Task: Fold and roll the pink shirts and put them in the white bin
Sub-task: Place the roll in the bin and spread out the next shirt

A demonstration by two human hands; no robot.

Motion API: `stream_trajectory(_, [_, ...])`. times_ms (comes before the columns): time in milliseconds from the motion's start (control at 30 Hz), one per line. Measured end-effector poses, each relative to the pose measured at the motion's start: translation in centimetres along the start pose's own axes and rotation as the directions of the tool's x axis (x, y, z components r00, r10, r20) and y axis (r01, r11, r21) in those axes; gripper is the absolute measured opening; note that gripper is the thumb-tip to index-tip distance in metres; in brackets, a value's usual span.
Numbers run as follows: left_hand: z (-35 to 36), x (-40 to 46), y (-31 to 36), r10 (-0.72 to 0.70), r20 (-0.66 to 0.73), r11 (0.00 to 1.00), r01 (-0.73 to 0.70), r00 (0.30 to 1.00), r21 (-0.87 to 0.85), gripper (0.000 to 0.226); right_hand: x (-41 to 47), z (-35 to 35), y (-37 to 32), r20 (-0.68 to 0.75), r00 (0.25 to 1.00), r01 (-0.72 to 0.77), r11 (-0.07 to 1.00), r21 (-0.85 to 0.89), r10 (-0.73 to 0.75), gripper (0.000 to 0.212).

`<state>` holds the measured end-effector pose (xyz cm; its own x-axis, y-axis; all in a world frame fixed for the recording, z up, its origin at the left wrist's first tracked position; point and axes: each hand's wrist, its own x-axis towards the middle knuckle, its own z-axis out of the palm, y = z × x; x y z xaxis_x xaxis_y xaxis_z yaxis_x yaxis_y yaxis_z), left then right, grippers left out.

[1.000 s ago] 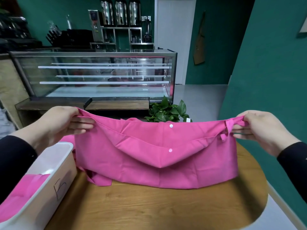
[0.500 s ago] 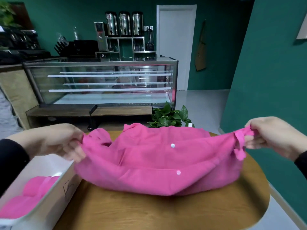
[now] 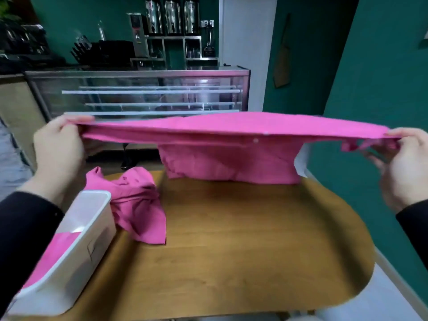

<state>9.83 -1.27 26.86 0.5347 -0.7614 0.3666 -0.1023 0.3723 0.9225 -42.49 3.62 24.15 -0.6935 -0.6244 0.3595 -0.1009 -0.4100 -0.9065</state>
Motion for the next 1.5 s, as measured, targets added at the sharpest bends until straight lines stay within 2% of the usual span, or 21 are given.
stream_trajectory(100, [-1.9, -4.3, -4.0, -0.093, 0.068, 0.995, 0.090, 0.993, 0.045, 0.040, -2.6, -3.1, 2.5, -0.067, 0.989, -0.127, 0.991, 0.034, 0.129, 0.036])
stream_trajectory(167, [-3.4, -6.8, -6.7, -0.186, 0.123, 0.980, 0.174, 0.975, 0.100, 0.037, -4.6, -4.7, 3.7, -0.060, 0.973, -0.226, 0.974, -0.016, 0.224, 0.017])
stream_trajectory(200, [-4.2, -8.0, -8.3, -0.245, 0.159, 0.966, 0.228, 0.956, 0.122, 0.036, -5.5, -5.5, 4.3, -0.047, 0.951, -0.305, 0.952, 0.020, 0.306, 0.008])
stream_trajectory(333, [-8.4, -12.0, -14.1, -0.448, 0.208, 0.887, 0.403, 0.869, 0.224, 0.030, -9.6, -7.5, 7.2, 0.006, 0.870, -0.491, 0.867, 0.085, 0.493, 0.024])
stream_trajectory(467, [-11.3, -14.5, -17.8, -0.567, 0.250, 0.803, 0.459, 0.785, 0.380, 0.028, -13.0, -9.2, 10.4, 0.134, 0.717, -0.693, 0.721, 0.022, 0.684, 0.022])
stream_trajectory(533, [-12.2, -14.9, -18.7, -0.557, 0.292, 0.773, 0.356, 0.777, 0.525, 0.031, -13.5, -9.6, 11.7, 0.154, 0.646, -0.757, 0.653, 0.011, 0.747, 0.022])
stream_trajectory(600, [-12.6, -14.9, -18.6, -0.516, 0.364, 0.729, 0.174, 0.775, 0.662, 0.032, -13.9, -9.7, 12.2, 0.193, 0.592, -0.802, 0.596, 0.045, 0.782, 0.020])
stream_trajectory(633, [-12.9, -14.9, -18.4, -0.480, 0.418, 0.721, 0.075, 0.772, 0.689, 0.026, -13.8, -9.5, 12.4, 0.209, 0.572, -0.817, 0.574, 0.058, 0.793, 0.020])
stream_trajectory(667, [-13.3, -15.3, -18.4, -0.450, 0.506, 0.719, -0.038, 0.736, 0.694, 0.010, -13.8, -9.5, 12.5, 0.221, 0.553, -0.829, 0.556, 0.052, 0.803, 0.020])
stream_trajectory(700, [-13.9, -15.4, -19.0, -0.425, 0.562, 0.668, -0.173, 0.709, 0.724, 0.014, -13.6, -9.5, 12.4, 0.229, 0.538, -0.838, 0.544, 0.045, 0.811, 0.020])
stream_trajectory(767, [-15.7, -15.5, -21.6, -0.335, 0.646, 0.527, -0.432, 0.686, 0.732, 0.047, -13.4, -9.3, 12.2, 0.255, 0.509, -0.856, 0.514, 0.052, 0.822, 0.020])
stream_trajectory(833, [-16.3, -15.6, -23.6, -0.294, 0.706, 0.410, -0.582, 0.644, 0.702, 0.066, -13.1, -9.6, 12.4, 0.276, 0.482, -0.874, 0.480, 0.081, 0.831, 0.023])
stream_trajectory(900, [-16.6, -16.2, -24.9, -0.258, 0.755, 0.377, -0.657, 0.603, 0.653, 0.066, -12.6, -9.8, 12.5, 0.301, 0.479, -0.877, 0.468, 0.113, 0.825, 0.029])
stream_trajectory(1000, [-16.7, -16.4, -25.6, -0.170, 0.789, 0.417, -0.682, 0.591, 0.600, 0.057, -12.3, -9.2, 12.8, 0.356, 0.534, -0.844, 0.502, 0.186, 0.766, 0.034])
stream_trajectory(1100, [-16.6, -16.4, -25.8, -0.092, 0.794, 0.420, -0.699, 0.601, 0.578, 0.046, -12.9, -8.3, 13.1, 0.280, 0.658, -0.749, 0.644, 0.154, 0.699, 0.038])
stream_trajectory(1200, [-16.5, -16.0, -26.4, -0.007, 0.788, 0.390, -0.724, 0.615, 0.569, 0.052, -13.8, -7.8, 13.2, 0.213, 0.777, -0.624, 0.768, 0.143, 0.592, 0.038])
stream_trajectory(1267, [-16.6, -15.9, -26.8, 0.018, 0.788, 0.398, -0.728, 0.615, 0.559, 0.055, -14.5, -7.8, 13.6, 0.215, 0.811, -0.565, 0.824, 0.045, 0.544, 0.032])
stream_trajectory(1300, [-16.5, -16.0, -26.9, 0.022, 0.791, 0.403, -0.729, 0.612, 0.553, 0.056, -14.7, -7.9, 14.0, 0.231, 0.819, -0.524, 0.849, -0.070, 0.525, 0.027])
stream_trajectory(1367, [-16.7, -16.0, -27.4, 0.026, 0.795, 0.416, -0.730, 0.606, 0.543, 0.055, -15.2, -7.9, 14.8, 0.333, 0.821, -0.328, 0.860, -0.391, 0.464, 0.027])
stream_trajectory(1433, [-16.7, -15.8, -27.5, 0.024, 0.798, 0.428, -0.728, 0.602, 0.536, 0.054, -15.6, -7.7, 15.3, 0.495, 0.781, 0.045, 0.757, -0.652, 0.380, 0.039])
stream_trajectory(1500, [-16.5, -15.8, -27.2, 0.023, 0.806, 0.448, -0.727, 0.591, 0.521, 0.050, -16.0, -7.1, 15.5, 0.597, 0.756, 0.308, 0.660, -0.685, 0.267, 0.048])
